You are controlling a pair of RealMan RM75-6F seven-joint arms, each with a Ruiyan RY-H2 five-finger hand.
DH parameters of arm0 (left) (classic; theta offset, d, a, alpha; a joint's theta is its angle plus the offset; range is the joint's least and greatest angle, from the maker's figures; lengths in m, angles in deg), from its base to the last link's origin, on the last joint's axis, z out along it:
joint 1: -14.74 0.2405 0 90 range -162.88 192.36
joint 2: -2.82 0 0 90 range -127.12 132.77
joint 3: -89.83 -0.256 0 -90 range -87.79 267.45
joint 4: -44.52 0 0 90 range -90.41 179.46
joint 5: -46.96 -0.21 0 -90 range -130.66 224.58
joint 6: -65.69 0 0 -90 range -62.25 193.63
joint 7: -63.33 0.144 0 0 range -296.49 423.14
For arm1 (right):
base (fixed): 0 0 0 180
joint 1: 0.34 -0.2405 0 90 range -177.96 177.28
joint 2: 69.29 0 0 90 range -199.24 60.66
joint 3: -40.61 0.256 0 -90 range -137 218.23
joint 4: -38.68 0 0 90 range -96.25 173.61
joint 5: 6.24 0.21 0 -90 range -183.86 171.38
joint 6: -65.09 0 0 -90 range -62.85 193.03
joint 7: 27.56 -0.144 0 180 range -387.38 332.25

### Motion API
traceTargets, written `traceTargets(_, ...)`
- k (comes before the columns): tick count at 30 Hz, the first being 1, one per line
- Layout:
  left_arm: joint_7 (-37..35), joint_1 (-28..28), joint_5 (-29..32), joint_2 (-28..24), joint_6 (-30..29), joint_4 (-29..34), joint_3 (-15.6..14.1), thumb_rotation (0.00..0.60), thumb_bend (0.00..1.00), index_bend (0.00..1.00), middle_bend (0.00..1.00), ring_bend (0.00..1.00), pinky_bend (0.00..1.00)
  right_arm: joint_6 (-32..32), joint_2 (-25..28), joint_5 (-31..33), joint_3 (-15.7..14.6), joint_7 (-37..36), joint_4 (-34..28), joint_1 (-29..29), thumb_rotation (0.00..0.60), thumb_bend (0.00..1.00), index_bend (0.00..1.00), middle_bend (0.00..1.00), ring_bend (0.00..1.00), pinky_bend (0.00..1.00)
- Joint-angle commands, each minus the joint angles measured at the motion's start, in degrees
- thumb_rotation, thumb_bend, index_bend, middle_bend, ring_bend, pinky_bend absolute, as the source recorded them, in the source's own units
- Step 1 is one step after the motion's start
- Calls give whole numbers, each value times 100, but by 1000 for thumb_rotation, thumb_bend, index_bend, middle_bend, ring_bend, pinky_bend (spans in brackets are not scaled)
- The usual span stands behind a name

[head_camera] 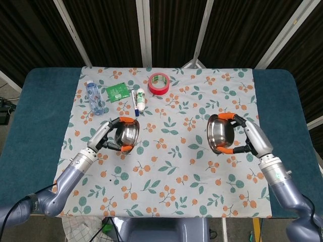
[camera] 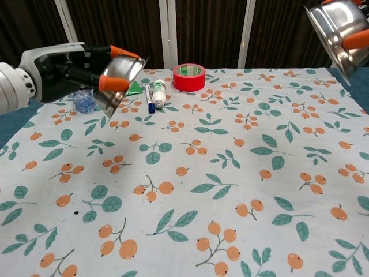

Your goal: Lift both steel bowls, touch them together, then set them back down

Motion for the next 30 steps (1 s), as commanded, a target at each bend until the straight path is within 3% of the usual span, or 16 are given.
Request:
traceTargets(1, -1004, 241, -757, -88, -248, -340, 96, 600, 84, 343, 192, 179, 352, -625, 15, -807, 118, -1560, 189, -218, 600, 52, 417, 307, 377, 304)
traceTargets(9, -1649, 251, -979, 593, -970, -943, 81, 600, 81, 344, 177, 169, 341, -680, -276, -1247, 113, -2885, 256, -498, 600, 52, 422, 307, 377, 305)
traceTargets(14, -1812, 215, -1254, 1149, -1528, -1327, 8, 600, 77, 344, 169, 161, 333, -431, -813, -969, 167, -2394, 181, -646, 600, 52, 425, 307, 377, 305)
traceTargets(19, -1893, 106, -1280, 1406, -1564, -1515, -68, 600, 75, 344, 165, 161, 333, -368, -1278, -341, 398, -2155, 93, -861, 600, 52, 432, 307, 377, 305)
traceTargets(30, -1874, 48, -1483, 1758, -2115, -1842, -120, 600, 72, 344, 162, 161, 332, -364, -1876, 124, 474, -1804, 828, -1084, 600, 52, 436, 307, 377, 299)
